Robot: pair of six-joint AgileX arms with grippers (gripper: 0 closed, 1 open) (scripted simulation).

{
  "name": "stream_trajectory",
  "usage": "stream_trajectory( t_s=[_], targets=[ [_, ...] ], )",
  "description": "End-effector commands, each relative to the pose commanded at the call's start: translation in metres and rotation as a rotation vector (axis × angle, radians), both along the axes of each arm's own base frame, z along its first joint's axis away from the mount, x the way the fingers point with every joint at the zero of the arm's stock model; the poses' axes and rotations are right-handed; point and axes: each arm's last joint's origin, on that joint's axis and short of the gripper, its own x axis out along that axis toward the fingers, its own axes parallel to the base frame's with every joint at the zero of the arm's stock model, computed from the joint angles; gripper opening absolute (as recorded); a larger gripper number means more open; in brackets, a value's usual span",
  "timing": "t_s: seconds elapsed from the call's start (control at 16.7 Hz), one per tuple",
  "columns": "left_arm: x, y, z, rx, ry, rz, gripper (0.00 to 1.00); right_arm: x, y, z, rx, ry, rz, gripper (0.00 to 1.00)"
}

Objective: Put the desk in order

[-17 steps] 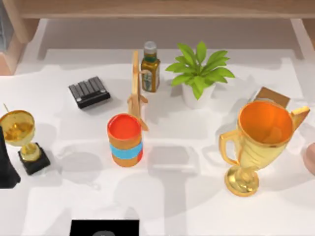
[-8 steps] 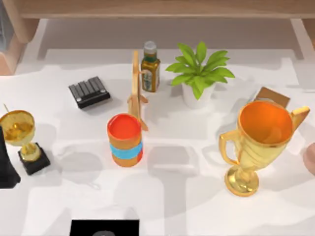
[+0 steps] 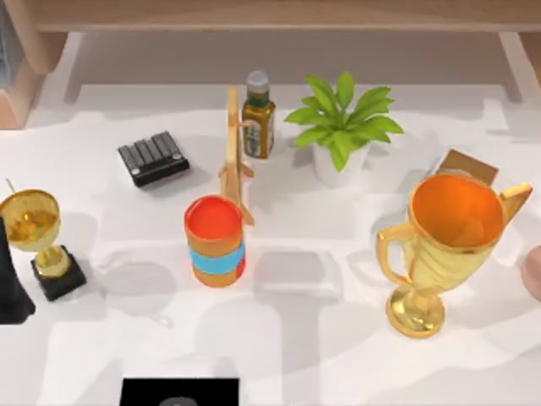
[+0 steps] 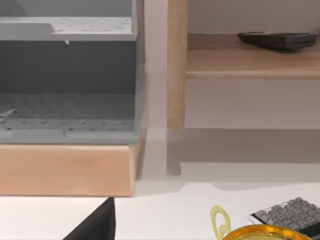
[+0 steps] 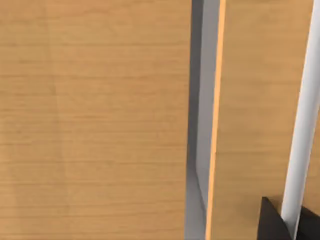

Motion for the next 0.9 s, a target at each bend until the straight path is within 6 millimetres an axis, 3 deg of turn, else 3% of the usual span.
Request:
stream_trajectory(
  t_s=[0.18, 0.42, 0.54, 0.84, 0.9],
  targets=[
    [0.0, 0.0, 0.0, 0.0, 0.0, 0.0, 1.0, 0.009, 0.001, -0.007, 0.018, 0.025, -0.001, 0.0],
    [0.0, 0.0, 0.0, 0.0, 0.0, 0.0, 1.0, 0.046, -0.005, 0.006, -0.008, -0.023, -0.004, 0.0],
    [0.0, 0.0, 0.0, 0.0, 0.0, 0.0, 1.0, 0.059, -0.004, 0.003, -0.003, -0.009, -0.004, 0.0],
    [0.0, 0.0, 0.0, 0.0, 0.0, 0.0, 1.0, 0.063, -0.001, 0.0, 0.0, 0.0, 0.0, 0.0],
    [0.0, 0.0, 0.0, 0.0, 0.0, 0.0, 1.0, 0.063, -0.001, 0.0, 0.0, 0.0, 0.0, 0.08]
  ],
)
